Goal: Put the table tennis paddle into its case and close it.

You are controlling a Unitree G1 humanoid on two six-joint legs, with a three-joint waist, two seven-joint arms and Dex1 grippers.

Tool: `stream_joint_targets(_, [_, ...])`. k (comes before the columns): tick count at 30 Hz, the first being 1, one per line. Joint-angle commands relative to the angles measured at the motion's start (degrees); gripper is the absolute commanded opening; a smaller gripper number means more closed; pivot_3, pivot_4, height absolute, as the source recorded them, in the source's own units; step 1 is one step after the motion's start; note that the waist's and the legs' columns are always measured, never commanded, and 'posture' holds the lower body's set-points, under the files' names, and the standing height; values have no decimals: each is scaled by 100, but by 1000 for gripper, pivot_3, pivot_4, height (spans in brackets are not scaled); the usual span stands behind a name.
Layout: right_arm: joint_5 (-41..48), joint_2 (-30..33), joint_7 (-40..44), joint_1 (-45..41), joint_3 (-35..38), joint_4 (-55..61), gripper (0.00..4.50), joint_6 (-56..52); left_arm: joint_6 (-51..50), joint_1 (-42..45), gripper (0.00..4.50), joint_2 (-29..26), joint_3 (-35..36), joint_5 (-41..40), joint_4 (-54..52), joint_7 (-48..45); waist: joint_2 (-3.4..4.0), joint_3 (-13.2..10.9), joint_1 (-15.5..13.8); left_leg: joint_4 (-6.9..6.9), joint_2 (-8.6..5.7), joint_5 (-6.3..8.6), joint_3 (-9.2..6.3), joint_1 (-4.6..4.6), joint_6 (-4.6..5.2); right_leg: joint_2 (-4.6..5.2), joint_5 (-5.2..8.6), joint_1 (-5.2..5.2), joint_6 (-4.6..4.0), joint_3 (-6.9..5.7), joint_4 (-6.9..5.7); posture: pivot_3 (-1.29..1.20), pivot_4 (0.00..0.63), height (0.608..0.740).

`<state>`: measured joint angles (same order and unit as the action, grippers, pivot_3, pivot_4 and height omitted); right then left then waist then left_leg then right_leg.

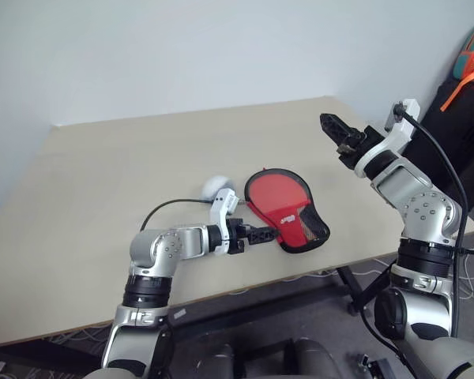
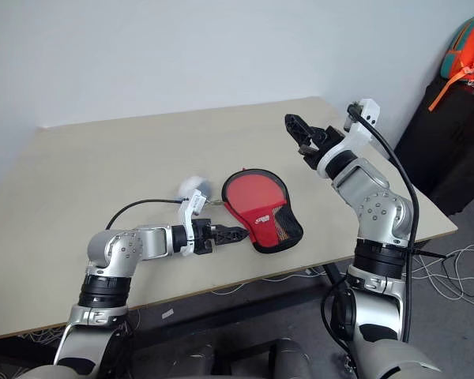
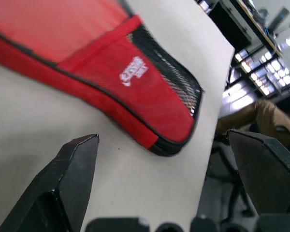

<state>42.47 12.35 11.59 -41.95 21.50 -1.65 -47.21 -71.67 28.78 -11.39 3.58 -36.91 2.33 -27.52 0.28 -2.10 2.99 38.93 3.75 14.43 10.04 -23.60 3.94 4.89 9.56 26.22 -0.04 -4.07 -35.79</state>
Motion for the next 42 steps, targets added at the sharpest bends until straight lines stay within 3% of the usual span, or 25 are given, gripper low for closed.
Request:
stream_joint_targets(1, [-2,68,-42,-43,-1,120,4479,125,-86,327,4500,270,398,39,479,457,0,0,-2,0,0,0,-1,0,0,0,0,-1,0,-1,0,0,0,724])
stream_joint_targets(29, [-197,187,-211,155,-119,231,4479,219,416,1129,4500,1805,973,171,2332,1391,0,1,-43,31,-11,23,-68,0,36,11,3,-50,3,-50,16,0,0,724])
stream_joint_targets(32, [-194,192,-247,166,-103,233,4500,215,497,1176,3904,1802,999,213,2453,1412,0,1,-45,40,-15,27,-99,1,42,18,5,-72,4,-81,24,0,0,724])
stream_joint_targets(39, [-180,204,-334,184,-46,196,4500,199,380,1204,1404,1777,1155,118,2403,1410,-1,0,-35,40,-17,27,-109,-6,43,19,6,-71,6,-91,23,0,0,724])
stream_joint_targets(42, [-180,204,-355,178,-35,169,4500,193,314,1221,1404,1799,1259,90,2438,1483,0,-1,-34,39,-14,28,-111,-5,44,16,6,-70,6,-91,21,0,0,724])
